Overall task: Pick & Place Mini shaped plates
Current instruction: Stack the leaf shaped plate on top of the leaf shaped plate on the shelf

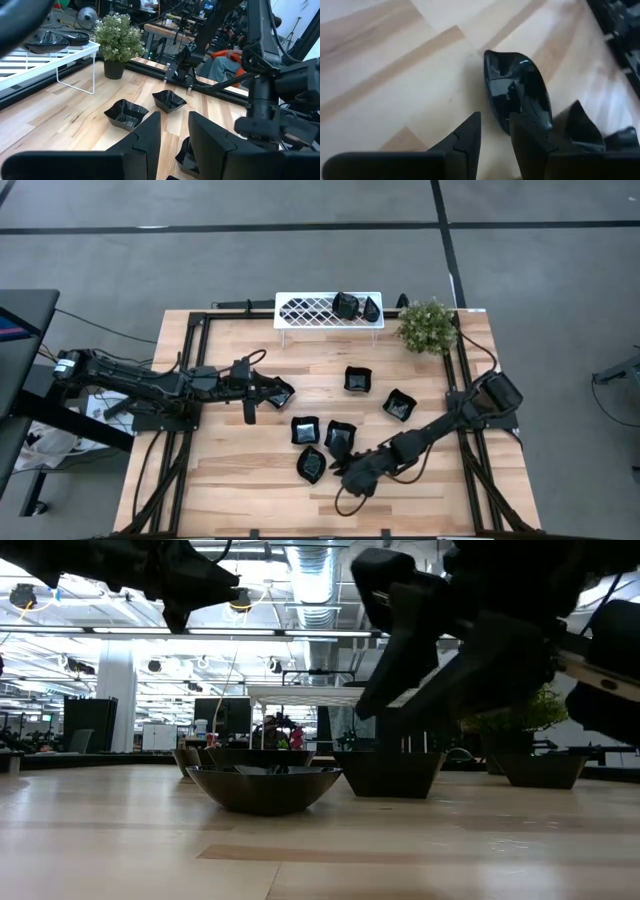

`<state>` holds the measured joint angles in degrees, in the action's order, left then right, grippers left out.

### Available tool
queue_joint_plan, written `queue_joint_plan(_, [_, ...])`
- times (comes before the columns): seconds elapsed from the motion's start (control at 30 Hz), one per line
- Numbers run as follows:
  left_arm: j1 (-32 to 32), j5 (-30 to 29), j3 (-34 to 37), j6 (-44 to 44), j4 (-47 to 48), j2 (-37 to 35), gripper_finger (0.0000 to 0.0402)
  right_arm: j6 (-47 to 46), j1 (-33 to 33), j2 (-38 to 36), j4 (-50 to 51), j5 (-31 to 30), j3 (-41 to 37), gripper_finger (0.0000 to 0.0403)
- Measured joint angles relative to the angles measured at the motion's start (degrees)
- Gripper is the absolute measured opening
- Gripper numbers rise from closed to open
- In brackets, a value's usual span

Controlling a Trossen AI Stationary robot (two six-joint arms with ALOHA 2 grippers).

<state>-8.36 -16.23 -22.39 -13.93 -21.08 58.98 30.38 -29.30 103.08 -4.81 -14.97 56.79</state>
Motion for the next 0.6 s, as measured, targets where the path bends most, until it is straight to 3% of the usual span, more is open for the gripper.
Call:
queue_joint_plan(0.43, [0.0, 0.0, 0.0, -0.02, -0.84, -0.02, 0.0102, 8.51, 3.82, 3.0, 0.61, 15.04, 2.33, 0.0098])
queue_joint_plan(0.6, [0.0, 0.0, 0.0, -0.02, -1.1, -0.02, 0.0102, 9.38, 4.67, 3.03, 0.47, 16.7, 2.76, 0.0098])
